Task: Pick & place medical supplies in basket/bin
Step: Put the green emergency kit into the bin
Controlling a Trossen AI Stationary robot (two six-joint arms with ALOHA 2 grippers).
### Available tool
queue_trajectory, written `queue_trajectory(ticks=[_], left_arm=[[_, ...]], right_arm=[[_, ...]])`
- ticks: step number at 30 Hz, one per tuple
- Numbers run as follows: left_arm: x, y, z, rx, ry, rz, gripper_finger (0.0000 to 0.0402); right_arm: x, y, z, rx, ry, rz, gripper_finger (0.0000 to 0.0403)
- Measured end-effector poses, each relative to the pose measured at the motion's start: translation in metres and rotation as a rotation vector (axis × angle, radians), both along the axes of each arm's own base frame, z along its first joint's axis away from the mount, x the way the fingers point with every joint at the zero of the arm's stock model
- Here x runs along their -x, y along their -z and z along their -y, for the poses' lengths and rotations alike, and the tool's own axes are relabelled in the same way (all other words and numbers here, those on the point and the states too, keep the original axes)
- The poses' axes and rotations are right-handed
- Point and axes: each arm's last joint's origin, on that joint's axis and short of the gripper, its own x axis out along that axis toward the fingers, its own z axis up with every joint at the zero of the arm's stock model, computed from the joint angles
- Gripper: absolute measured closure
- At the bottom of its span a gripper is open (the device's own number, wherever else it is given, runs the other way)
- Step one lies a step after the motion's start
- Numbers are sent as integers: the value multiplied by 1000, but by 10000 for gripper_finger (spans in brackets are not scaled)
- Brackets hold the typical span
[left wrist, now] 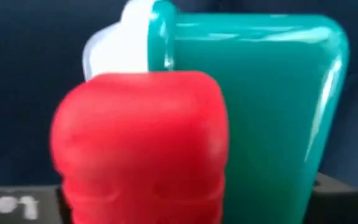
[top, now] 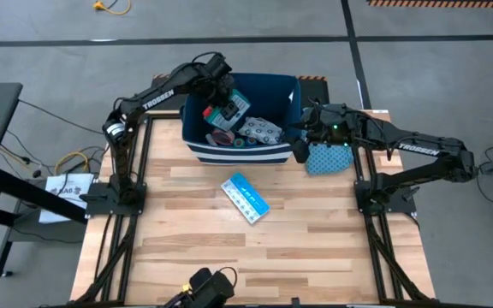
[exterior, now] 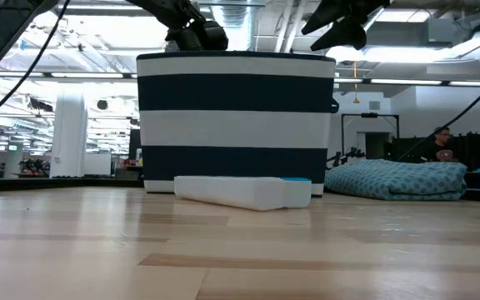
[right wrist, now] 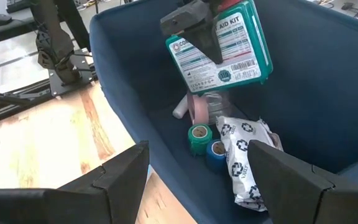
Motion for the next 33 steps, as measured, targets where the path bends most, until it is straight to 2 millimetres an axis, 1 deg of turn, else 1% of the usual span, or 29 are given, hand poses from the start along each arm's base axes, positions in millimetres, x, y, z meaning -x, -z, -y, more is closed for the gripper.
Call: queue_trajectory(ticks=[1,4,9,27,30,33], left_arm=[[0,0,0,-3,3,-2,169],[-2,0,5,-12,93,-12,153],[-4,1,10,-29,99,-46,138],[-6,0,13,-66,126,-68,133],[-7,-5,15,-88,147,-62,133],[-8,-20,15,-129,163,-30,133]], right_arm=[[0,0,0,0,0,0,137],[0,0,0,0,0,0,137],[0,0,0,1,1,0,137],[0,0,0,2,3,3,137],[0,0,0,3,3,3,137],[0,0,0,3,3,4,137]])
